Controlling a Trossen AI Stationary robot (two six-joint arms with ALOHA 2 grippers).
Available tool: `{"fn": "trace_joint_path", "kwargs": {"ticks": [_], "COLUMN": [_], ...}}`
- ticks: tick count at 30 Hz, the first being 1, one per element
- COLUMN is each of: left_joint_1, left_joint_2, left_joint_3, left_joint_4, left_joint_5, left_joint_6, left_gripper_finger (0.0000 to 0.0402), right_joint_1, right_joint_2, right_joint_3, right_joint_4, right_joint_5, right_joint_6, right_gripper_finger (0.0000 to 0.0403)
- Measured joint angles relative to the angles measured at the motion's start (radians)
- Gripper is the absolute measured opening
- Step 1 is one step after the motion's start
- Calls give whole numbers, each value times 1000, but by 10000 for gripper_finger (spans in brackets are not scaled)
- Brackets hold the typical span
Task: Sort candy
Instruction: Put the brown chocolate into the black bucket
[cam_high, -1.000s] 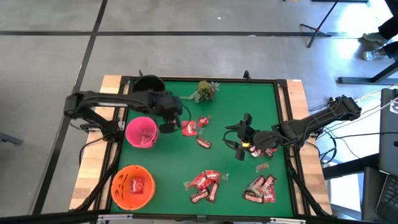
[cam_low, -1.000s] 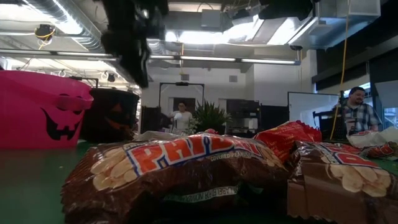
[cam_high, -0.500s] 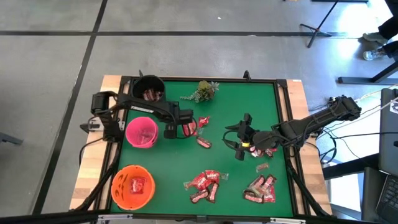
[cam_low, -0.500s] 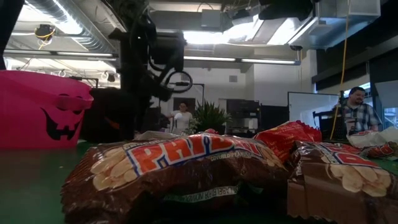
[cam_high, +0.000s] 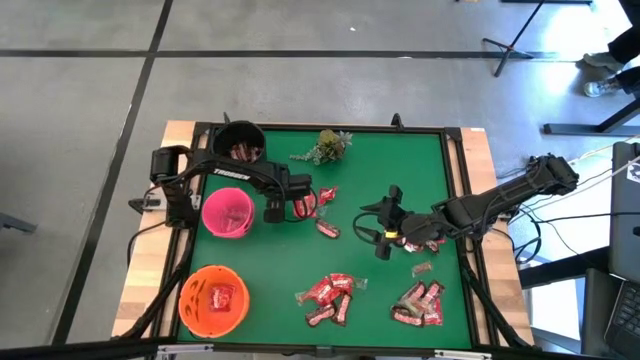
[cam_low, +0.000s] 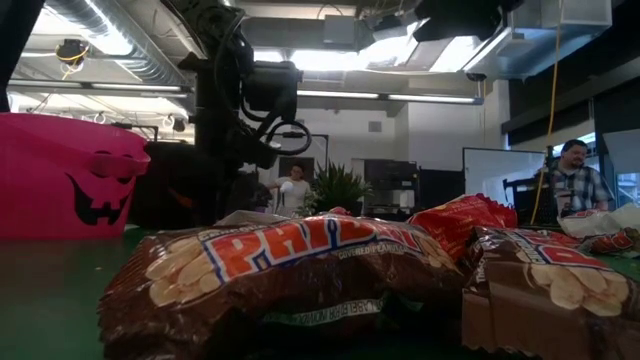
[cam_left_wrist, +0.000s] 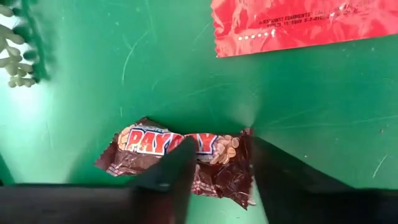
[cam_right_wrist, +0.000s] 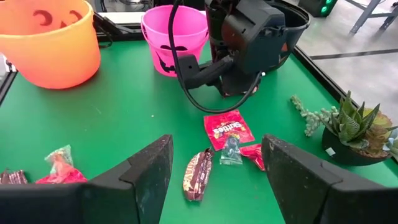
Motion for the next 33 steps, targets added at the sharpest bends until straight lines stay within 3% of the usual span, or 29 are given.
{"fn": "trace_joint_path", "kwargs": {"ticks": [5, 7, 16, 26, 33], "left_joint_1": [0, 0, -62, -174, -183], "left_joint_2": [0, 0, -49, -229, -306], "left_joint_3": [0, 0, 17, 171, 207], "left_joint_4": [0, 1, -12, -83, -78], "left_joint_5": [37, 51, -5, -138, -3], "left_joint_6": [16, 17, 52, 45, 40], "left_gripper_finger": [29, 9, 0, 0, 5], "right_joint_1": [0, 0, 0, 0, 0], "right_joint_2": [2, 2, 2, 2, 2], "right_joint_3": [0, 0, 0, 0, 0], "right_joint_4": [-1, -2, -2, -1, 1], "right_joint_5": [-3, -6, -7, -7, -7], "right_joint_6": [7, 8, 8, 8, 10], "right_gripper_finger": [243, 243, 243, 243, 243]}}
